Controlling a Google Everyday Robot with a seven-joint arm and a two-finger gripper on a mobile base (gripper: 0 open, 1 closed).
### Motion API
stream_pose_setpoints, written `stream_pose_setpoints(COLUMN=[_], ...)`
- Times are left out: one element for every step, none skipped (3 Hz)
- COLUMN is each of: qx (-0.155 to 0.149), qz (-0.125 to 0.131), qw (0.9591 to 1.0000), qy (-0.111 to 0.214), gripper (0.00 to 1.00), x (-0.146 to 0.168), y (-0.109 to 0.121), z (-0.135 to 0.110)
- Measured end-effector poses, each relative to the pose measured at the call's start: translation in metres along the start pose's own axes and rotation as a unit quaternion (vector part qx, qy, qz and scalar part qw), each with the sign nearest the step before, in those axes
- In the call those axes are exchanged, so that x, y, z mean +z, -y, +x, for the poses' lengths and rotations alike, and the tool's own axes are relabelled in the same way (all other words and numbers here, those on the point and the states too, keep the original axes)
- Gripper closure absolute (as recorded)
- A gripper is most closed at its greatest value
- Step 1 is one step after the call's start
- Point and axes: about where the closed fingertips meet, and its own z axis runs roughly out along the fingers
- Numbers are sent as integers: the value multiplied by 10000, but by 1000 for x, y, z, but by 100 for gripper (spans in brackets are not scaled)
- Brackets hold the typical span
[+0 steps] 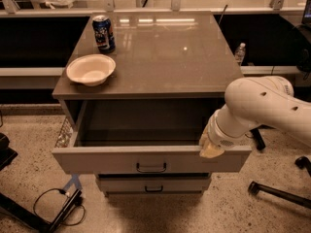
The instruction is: Open top drawer
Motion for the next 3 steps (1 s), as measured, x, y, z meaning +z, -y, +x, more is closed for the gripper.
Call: stream_pose_setpoints(qx=[19,19,19], qz=[-102,-103,-103], qw=[9999,9999,9999], qy=[133,133,133], gripper=[100,100,100], x=[-15,-20,-20], y=[-29,-29,-29], z=[7,6,6])
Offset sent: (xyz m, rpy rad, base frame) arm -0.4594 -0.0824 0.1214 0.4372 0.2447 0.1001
